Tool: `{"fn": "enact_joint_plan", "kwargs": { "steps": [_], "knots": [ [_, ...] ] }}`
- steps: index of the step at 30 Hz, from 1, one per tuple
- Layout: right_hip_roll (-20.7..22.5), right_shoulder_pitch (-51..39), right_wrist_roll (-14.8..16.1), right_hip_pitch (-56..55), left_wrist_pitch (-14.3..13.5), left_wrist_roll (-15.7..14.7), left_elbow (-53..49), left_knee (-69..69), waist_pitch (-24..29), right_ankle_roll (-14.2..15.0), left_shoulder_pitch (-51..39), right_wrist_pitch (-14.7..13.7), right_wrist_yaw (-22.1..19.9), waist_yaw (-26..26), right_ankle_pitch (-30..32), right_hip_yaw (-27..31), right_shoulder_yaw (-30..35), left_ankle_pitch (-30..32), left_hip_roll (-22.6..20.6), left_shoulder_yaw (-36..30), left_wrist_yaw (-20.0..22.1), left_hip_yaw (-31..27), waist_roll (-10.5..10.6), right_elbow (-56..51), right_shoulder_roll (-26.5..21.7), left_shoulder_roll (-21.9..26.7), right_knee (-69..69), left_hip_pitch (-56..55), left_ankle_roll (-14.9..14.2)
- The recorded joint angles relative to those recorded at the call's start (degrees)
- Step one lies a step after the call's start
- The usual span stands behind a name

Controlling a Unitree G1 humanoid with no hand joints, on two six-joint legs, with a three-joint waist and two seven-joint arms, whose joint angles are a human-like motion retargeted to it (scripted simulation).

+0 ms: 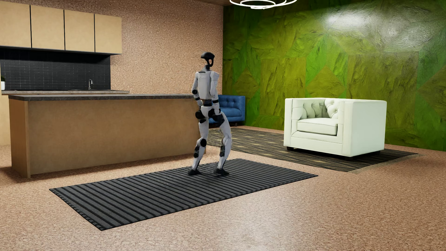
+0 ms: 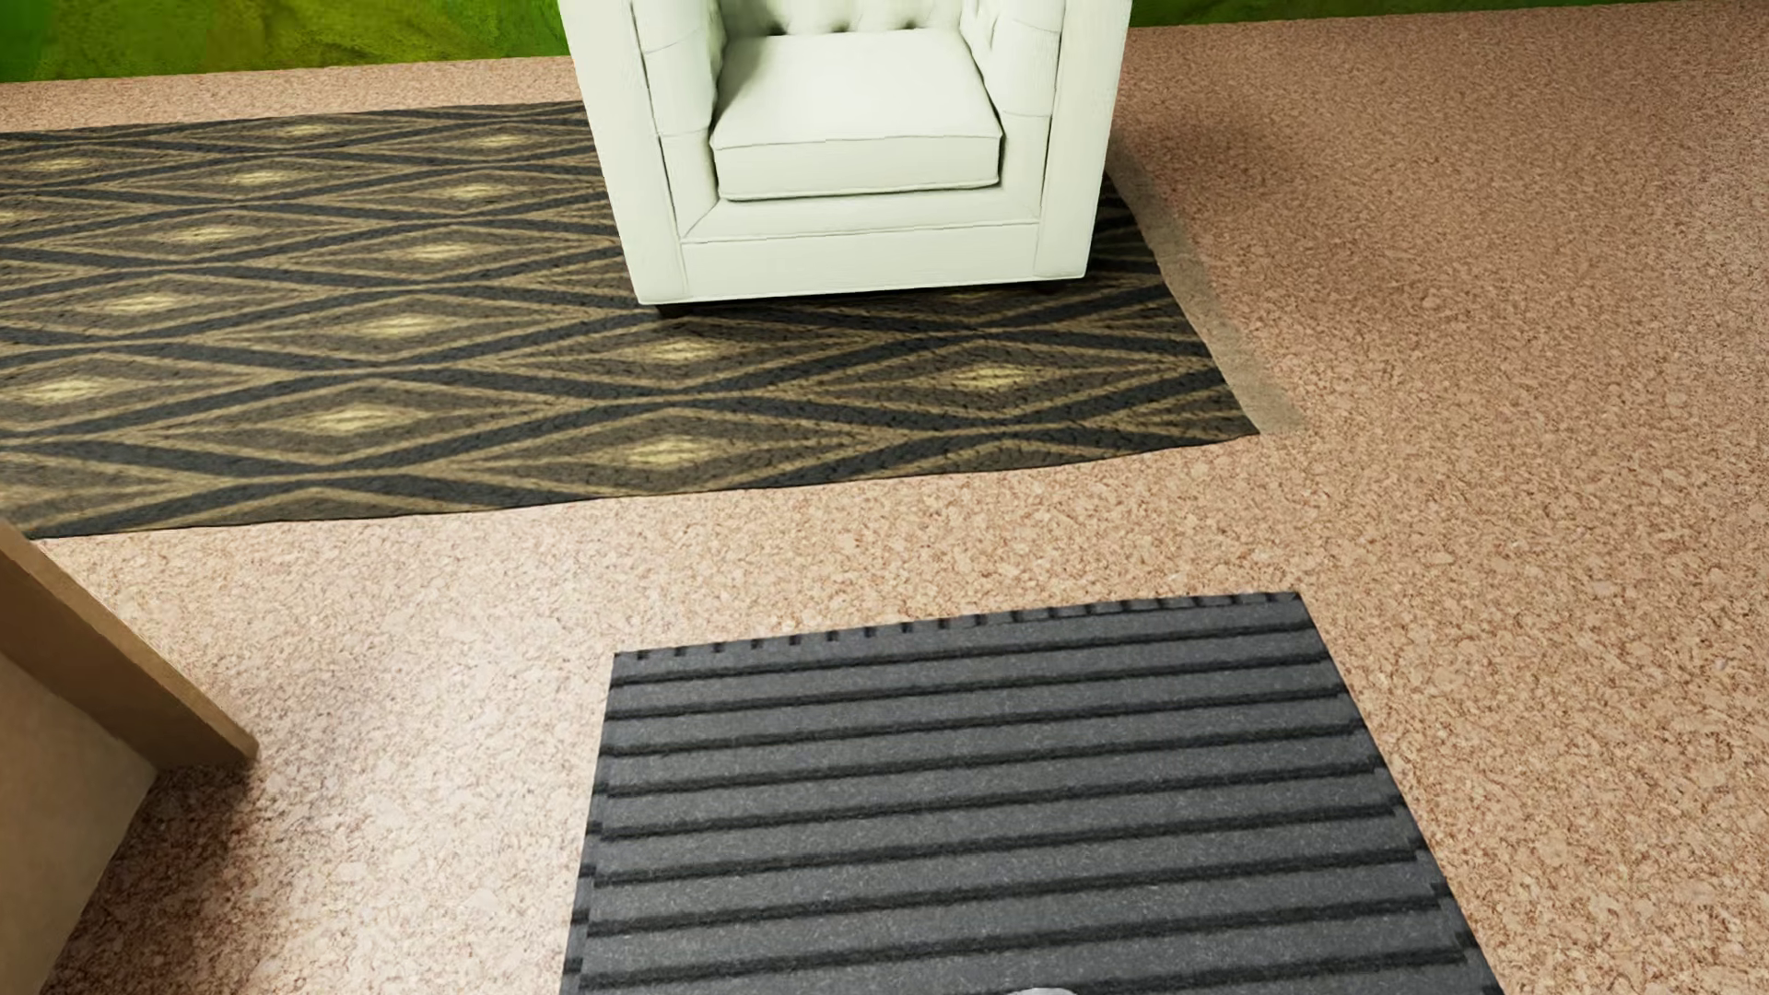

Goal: Go to armchair

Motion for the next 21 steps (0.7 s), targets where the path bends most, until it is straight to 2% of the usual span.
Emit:
{"fn": "enact_joint_plan", "kwargs": {
  "steps": [2, 3, 4, 5, 6, 7, 8, 9, 10, 11, 12, 13, 14, 15, 16, 17, 18, 19, 20, 21],
  "knots": [
    [-0.4, 0.3, 0.0, -3.0, 0.0, 0.0, -1.5, -1.6, -1.8, 0.0, -3.5, 0.0, 0.0, -2.4, 10.1, 0.0, 1.3, -7.0, 0.6, 4.9, 0.0, 0.0, 0.3, 1.7, -0.4, 0.8, -18.2, 5.6, 0.0],
    [-0.5, 0.4, 0.0, -5.3, 0.0, 0.0, -1.7, -1.5, -2.7, 0.0, -4.7, 0.0, 0.0, -2.3, 15.4, 0.0, 1.0, -7.8, 0.5, 7.4, 0.0, 0.0, 0.8, 2.5, -0.5, 0.8, -41.9, 7.4, 0.0],
    [-0.5, 0.3, 0.0, -7.7, 0.0, 0.0, -3.2, -0.3, -2.7, 0.0, -5.3, 0.0, 0.0, -3.9, 10.8, 0.0, 2.0, -6.3, 1.7, 7.8, 0.0, 0.0, 1.2, 2.4, -0.8, 1.7, -22.6, 9.0, 0.0],
    [1.1, -0.1, 0.0, -8.7, 0.0, 0.0, -4.7, 2.2, -2.0, 0.0, -4.1, 0.0, 0.0, -5.5, 11.4, 0.0, 3.0, -2.9, 3.5, 11.0, 0.0, 0.0, 2.1, 3.2, -1.0, 1.7, -17.3, 11.5, 0.0],
    [2.4, -0.1, 0.0, -9.9, 0.0, 0.0, -3.8, 8.1, -3.0, 0.0, -2.9, 0.0, 0.0, -6.6, 14.3, 0.0, 3.3, 4.4, 5.1, 12.5, 0.0, 0.0, 3.2, 4.3, -0.9, 0.7, -12.2, 10.8, 0.0],
    [5.2, -0.3, 0.0, -8.1, 0.0, 0.0, -2.0, 18.4, -2.6, 0.0, -1.1, 0.0, 0.0, -6.8, 12.3, 0.0, 3.1, 16.1, 7.7, 13.1, 0.0, 0.0, 5.1, 5.7, -0.8, -1.2, -7.6, 8.6, 0.0],
    [7.2, -1.1, 0.0, -6.0, 0.0, 0.0, -1.1, 33.2, -2.6, 0.0, 0.5, 0.0, 0.0, -5.5, 9.2, 0.0, 2.1, 25.4, 7.4, 12.3, 0.0, 0.0, 4.9, 6.2, -0.4, -1.8, -6.8, 1.9, 0.0],
    [9.5, -1.3, 0.0, -1.9, 0.0, 0.0, 0.1, 48.0, -1.4, 0.0, 1.2, 0.0, 0.0, -4.2, 6.3, 0.0, 0.5, 25.5, 8.5, 10.6, 0.0, 0.0, 5.2, 4.9, 0.0, -2.6, -7.4, -5.0, 0.0],
    [8.9, -2.2, 0.0, 3.5, 0.0, 0.0, 1.1, 56.1, -0.4, 0.0, 1.3, 0.0, 0.0, -2.0, 5.0, 0.0, 1.0, 22.0, 8.2, 6.6, 0.0, 0.0, 4.4, 3.1, -0.1, -2.6, -9.5, -11.7, 0.0],
    [7.6, -2.7, 0.0, 8.2, 0.0, 0.0, 2.4, 56.6, -0.3, 0.0, 2.8, 0.0, 0.0, 1.4, 4.4, 0.0, 0.8, 21.2, 6.6, 6.6, 0.0, 0.0, 2.6, 0.7, 0.1, -3.8, -11.8, -17.8, 0.0],
    [7.4, -3.9, 0.0, 12.1, 0.0, 0.0, -0.7, 50.6, 0.3, 0.0, 5.4, 0.0, 0.0, 5.5, 3.6, 0.0, 1.3, 23.2, 6.2, 5.2, 0.0, 0.0, 1.1, -1.8, -0.2, -2.4, -14.1, -22.8, 0.0],
    [6.1, -5.0, 0.0, 16.9, 0.0, 0.0, 4.4, 38.8, 0.8, 0.0, 5.8, 0.0, 0.0, 8.3, 2.8, 0.0, 1.5, 28.2, 5.4, 2.3, 0.0, 0.0, 0.5, -4.0, -0.9, -3.3, -16.1, -25.7, 0.0],
    [6.2, -5.6, 0.0, 20.2, 0.0, 0.0, 5.9, 25.4, 0.0, 0.0, 7.5, 0.0, 0.0, 11.0, 1.7, 0.0, 0.0, 30.7, 5.4, 4.5, 0.0, 0.0, 0.1, -6.5, -1.1, -3.9, -18.5, -29.0, 0.0],
    [6.0, -6.0, 0.0, 24.9, 0.0, 0.0, 7.4, 11.4, -0.5, 0.0, 8.9, 0.0, 0.0, 12.6, -0.1, 0.0, -1.0, 24.8, 4.8, 4.8, 0.0, 0.0, -0.1, -8.7, -1.5, -3.9, -20.8, -29.7, 0.0],
    [7.1, -6.7, 0.0, 28.5, 0.0, 0.0, 7.7, 4.1, -1.5, 0.0, 9.8, 0.0, 0.0, 13.5, -2.5, 0.0, -3.0, 4.7, 4.4, 3.1, 0.0, 0.0, 0.7, -10.8, -2.2, -3.5, -22.6, -29.6, 0.0],
    [7.4, -7.0, 0.0, 30.4, 0.0, 0.0, 7.7, -16.3, -3.0, 0.0, 11.1, 0.0, 0.0, 14.0, -5.8, 0.0, -4.7, 20.9, 4.8, 1.8, 0.0, 0.0, 1.0, -12.3, -3.1, -2.9, -22.6, -30.8, 0.0],
    [8.3, -7.3, 0.0, 32.1, 0.0, 0.0, 8.3, -18.0, -3.5, 0.0, 12.3, 0.0, 0.0, 14.7, -7.9, 0.0, -6.2, 23.1, 4.8, 0.5, 0.0, 0.0, 1.4, -12.3, -3.4, -2.6, -22.4, -31.9, 0.0],
    [8.0, -6.8, 0.0, 33.8, 0.0, 0.0, 9.0, 2.7, -3.0, 0.0, 12.8, 0.0, 0.0, 15.7, -8.2, 0.0, -8.2, 3.3, 3.9, -0.4, 0.0, 0.0, 0.7, -11.7, -3.1, -2.4, -20.7, -33.9, 0.0],
    [7.4, -6.0, 0.0, 34.8, 0.0, 0.0, 9.6, 4.6, -2.9, 0.0, 13.5, 0.0, 0.0, 15.9, -5.8, 0.0, -10.1, 9.9, 1.9, -0.5, 0.0, 0.0, -0.2, -10.2, -2.5, -2.2, -16.9, -34.1, 0.0],
    [4.3, -5.2, 0.0, 31.7, 0.0, 0.0, 10.3, 4.7, -3.2, 0.0, 14.0, 0.0, 0.0, 15.6, 2.4, 0.0, -10.7, 19.6, -1.2, 0.3, 0.0, 0.0, -2.7, -8.4, -1.5, -2.1, -7.2, -34.0, 0.0]
  ]
}}
